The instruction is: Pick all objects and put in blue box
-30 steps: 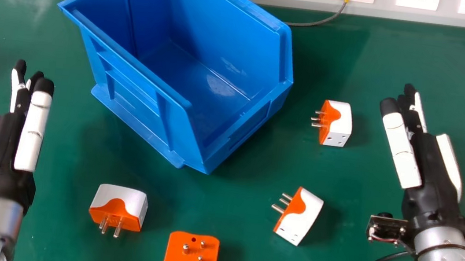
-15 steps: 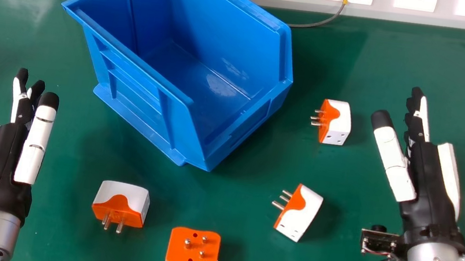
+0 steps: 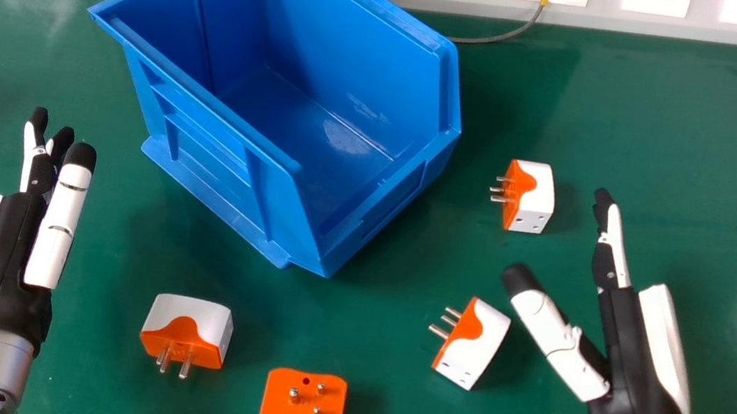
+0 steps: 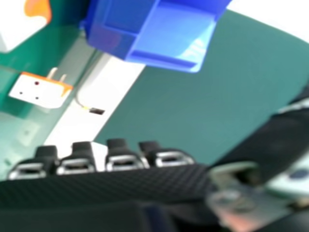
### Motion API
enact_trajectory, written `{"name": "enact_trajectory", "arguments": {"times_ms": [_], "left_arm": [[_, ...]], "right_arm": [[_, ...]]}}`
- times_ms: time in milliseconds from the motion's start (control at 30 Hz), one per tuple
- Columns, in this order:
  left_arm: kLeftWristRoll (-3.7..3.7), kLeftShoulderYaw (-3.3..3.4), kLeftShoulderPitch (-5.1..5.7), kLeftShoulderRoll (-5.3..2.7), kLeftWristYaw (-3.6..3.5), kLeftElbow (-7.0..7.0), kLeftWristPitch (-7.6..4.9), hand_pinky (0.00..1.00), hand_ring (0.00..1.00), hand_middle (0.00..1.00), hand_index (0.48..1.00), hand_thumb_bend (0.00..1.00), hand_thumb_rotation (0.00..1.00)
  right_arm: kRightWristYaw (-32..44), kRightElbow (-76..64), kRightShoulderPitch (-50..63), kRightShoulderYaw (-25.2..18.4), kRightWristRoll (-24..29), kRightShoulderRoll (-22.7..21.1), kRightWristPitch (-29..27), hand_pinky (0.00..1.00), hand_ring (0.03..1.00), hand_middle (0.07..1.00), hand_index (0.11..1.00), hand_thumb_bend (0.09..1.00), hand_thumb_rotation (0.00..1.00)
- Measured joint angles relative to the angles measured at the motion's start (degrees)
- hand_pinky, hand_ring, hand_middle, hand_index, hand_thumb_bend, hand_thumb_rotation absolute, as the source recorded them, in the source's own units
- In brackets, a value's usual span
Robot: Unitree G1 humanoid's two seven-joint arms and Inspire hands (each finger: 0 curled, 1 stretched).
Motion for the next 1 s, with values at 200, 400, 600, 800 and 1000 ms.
{"name": "enact_trajectory", "arguments": {"times_ms": [200,400,600,800,1000], "left_arm": [[-0.04,0.06,0.01,0.24,-0.11,0.00,0.08,1.00,1.00,1.00,1.000,0.49,1.00],[-0.08,0.07,-0.03,0.33,-0.34,0.07,0.27,1.00,1.00,1.00,1.000,0.51,1.00],[-0.13,0.16,-0.03,0.78,-0.61,0.07,1.23,1.00,1.00,1.00,1.000,0.51,1.00],[-0.33,0.17,-0.06,0.83,-0.75,0.07,1.49,1.00,1.00,1.00,1.000,0.53,1.00],[-0.35,0.15,-0.04,0.84,-0.74,-0.75,2.60,1.00,1.00,1.00,1.000,0.54,1.00]], "right_arm": [[0.01,-2.41,3.58,1.87,-4.55,-2.02,-0.02,0.97,1.000,1.000,1.000,0.537,0.81],[-0.01,-2.49,4.41,3.25,-7.73,-3.27,0.18,0.95,1.000,1.000,1.000,0.561,0.81],[-0.08,-1.45,3.50,4.81,-11.02,-3.39,2.22,0.92,1.000,1.000,1.000,0.556,0.76],[-0.14,1.46,0.97,6.59,-14.18,-3.32,5.27,0.92,1.000,1.000,1.000,0.563,0.72],[-0.14,3.26,-2.42,7.91,-16.71,-3.36,9.67,0.94,1.000,1.000,1.000,0.586,0.68]]}}
